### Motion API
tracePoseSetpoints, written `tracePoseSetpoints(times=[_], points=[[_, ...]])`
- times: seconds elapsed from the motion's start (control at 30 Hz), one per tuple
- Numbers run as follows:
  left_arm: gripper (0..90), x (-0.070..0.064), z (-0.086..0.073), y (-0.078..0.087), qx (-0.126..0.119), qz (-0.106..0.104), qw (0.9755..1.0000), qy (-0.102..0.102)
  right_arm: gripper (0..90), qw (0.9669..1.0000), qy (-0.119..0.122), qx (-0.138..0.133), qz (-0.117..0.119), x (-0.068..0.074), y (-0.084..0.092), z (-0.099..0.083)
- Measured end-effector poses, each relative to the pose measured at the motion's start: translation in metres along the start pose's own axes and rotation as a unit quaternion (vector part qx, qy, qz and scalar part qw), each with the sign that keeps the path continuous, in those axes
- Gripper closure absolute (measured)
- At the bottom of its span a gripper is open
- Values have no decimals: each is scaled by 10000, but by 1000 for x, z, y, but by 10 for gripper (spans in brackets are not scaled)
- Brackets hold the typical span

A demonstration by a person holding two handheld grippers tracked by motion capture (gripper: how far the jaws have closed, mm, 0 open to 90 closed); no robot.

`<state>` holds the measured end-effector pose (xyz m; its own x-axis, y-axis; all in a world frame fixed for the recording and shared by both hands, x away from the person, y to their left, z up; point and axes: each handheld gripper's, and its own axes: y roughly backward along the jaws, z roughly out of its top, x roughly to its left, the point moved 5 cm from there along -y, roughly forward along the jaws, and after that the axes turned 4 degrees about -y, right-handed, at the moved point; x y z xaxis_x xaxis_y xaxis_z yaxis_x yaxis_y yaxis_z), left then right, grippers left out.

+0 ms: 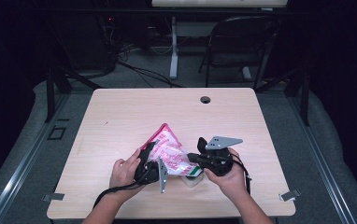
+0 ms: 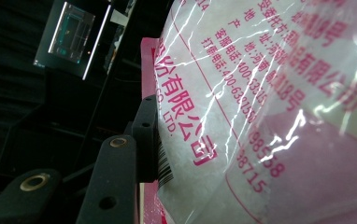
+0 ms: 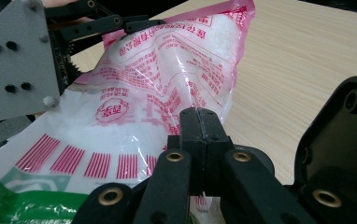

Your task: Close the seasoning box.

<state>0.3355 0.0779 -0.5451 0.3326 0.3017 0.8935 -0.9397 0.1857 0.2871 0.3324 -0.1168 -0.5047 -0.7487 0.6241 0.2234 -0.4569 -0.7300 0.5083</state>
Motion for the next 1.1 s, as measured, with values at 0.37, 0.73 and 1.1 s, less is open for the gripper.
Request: tracePoseSetpoints(times=[0.37,0.73,1.1], points=[[606,3,2,3,-53,83,9996,-280,900,9998,55,-7,-172,1,2,-1],[608,5,5,3,-50,169,9984,-528,900,9997,66,16,-245,0,1,-2],[609,6,5,3,-28,97,9975,-698,900,9997,8,33,-248,-1,-1,-4]])
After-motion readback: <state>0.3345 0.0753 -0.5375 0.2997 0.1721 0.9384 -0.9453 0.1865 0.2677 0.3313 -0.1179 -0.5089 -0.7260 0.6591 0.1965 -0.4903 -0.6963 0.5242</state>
